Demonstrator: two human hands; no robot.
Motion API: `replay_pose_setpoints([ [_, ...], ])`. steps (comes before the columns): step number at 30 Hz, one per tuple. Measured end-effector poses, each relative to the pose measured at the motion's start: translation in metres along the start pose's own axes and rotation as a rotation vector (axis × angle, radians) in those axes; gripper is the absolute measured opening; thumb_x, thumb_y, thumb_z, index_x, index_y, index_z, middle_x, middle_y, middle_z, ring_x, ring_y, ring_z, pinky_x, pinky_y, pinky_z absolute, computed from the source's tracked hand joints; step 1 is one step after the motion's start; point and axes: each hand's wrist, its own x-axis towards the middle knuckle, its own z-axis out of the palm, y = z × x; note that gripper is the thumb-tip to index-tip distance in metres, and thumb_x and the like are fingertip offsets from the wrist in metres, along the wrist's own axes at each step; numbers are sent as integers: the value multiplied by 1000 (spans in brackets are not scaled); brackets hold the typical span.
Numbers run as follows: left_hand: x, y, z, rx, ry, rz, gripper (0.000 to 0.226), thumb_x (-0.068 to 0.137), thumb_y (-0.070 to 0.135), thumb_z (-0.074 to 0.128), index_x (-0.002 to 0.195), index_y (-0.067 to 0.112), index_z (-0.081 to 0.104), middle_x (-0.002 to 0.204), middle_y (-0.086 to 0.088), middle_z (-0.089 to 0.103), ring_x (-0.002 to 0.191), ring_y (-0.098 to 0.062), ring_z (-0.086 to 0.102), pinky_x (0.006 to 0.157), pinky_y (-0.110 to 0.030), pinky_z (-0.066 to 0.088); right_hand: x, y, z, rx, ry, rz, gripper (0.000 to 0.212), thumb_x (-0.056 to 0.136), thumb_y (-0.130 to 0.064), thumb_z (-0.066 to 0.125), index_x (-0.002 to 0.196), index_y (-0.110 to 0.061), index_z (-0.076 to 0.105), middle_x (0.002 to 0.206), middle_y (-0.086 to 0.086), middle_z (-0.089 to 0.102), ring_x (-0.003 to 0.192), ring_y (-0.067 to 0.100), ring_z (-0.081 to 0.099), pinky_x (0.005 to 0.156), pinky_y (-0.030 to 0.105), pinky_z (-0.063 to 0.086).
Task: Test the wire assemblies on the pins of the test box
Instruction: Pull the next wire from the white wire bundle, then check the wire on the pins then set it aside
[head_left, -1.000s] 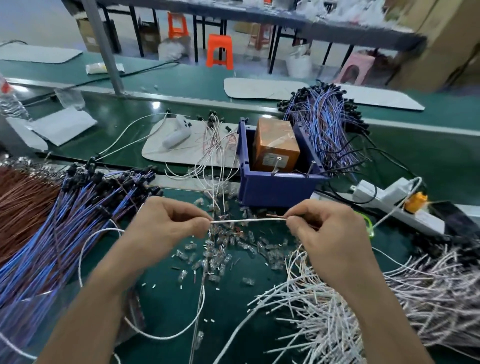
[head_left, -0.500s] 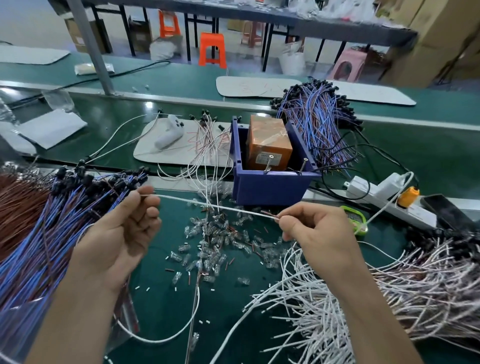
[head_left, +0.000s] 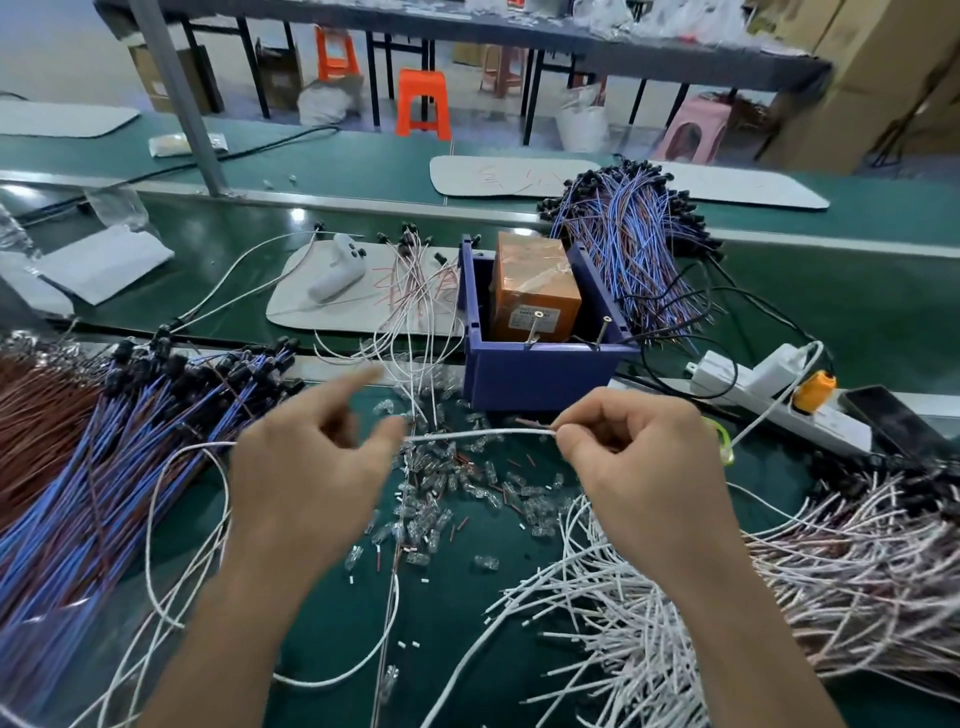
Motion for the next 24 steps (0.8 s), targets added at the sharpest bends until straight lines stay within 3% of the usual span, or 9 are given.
replay_pose_setpoints([
  [2, -11, 19, 9, -193, -151, 151, 33, 76, 36, 87, 106, 47, 78, 94, 24, 68, 94, 6, 61, 80, -5, 42, -2, -2, 2, -46, -34, -30, 24, 85, -10, 75, 67, -26, 73, 54, -15, 63, 48, 3, 57, 46, 9, 36],
  [4, -16, 32, 22, -289, -264, 205, 24, 75, 33, 89, 94, 44, 81, 101, 28, 69, 104, 5, 62, 88, -6, 42, -4, -3, 3, -46, -61, -50, 22, 85, -11, 75, 69, -27, 74, 57, -16, 65, 52, 3, 61, 48, 9, 38],
  [8, -12, 34, 42, -412, -310, 124, 20, 79, 24, 87, 74, 42, 78, 80, 21, 73, 81, -6, 67, 72, -18, 50, -9, -2, 3, -23, -105, -54, 22, 86, -13, 74, 70, -29, 74, 56, -15, 64, 48, 4, 57, 46, 9, 36],
  [12, -9, 19, 51, -335, -201, 24, 29, 85, 22, 82, 71, 45, 73, 76, 23, 70, 72, -1, 64, 64, -11, 45, -10, 5, 0, -13, -57, 25, 27, 87, -10, 73, 67, -27, 72, 53, -12, 63, 43, 3, 53, 44, 12, 37],
  [16, -14, 6, 47, -116, -16, 54, 24, 87, 25, 80, 101, 44, 76, 96, 32, 61, 96, 3, 55, 88, -11, 39, -6, 8, -6, 38, 74, 79, 25, 87, -10, 74, 67, -25, 72, 55, -10, 65, 45, 3, 51, 44, 18, 40],
  [18, -21, 6, 48, -78, 43, 61, 6, 86, 46, 75, 90, 43, 77, 85, 25, 67, 84, -1, 58, 75, -19, 43, -4, 6, -4, 71, 118, 98, 23, 88, -12, 73, 68, -25, 72, 55, -11, 65, 46, 3, 52, 45, 17, 41],
  [19, -24, 10, 50, -98, 2, 18, 17, 87, 54, 70, 83, 39, 78, 73, 19, 70, 71, -3, 59, 65, -20, 44, -4, 5, -2, 86, 131, 107, 23, 88, -14, 73, 69, -26, 72, 55, -11, 65, 46, 4, 53, 45, 18, 42],
  [21, -27, 17, 59, -396, -229, -187, 22, 92, 52, 69, 91, 32, 79, 65, 8, 72, 50, -4, 55, 51, -19, 45, -5, 2, 1, 135, 122, 124, 22, 88, -14, 74, 70, -27, 73, 57, -8, 67, 49, 9, 56, 47, 23, 45],
  [24, -20, 33, 57, -1173, -393, -625, 29, 96, 33, 64, 117, 15, 73, 71, -3, 71, 53, -9, 55, 49, -17, 48, -11, 0, 3, 222, 6, 152, 24, 88, -12, 73, 77, -33, 76, 58, -3, 69, 49, 11, 60, 46, 21, 45],
])
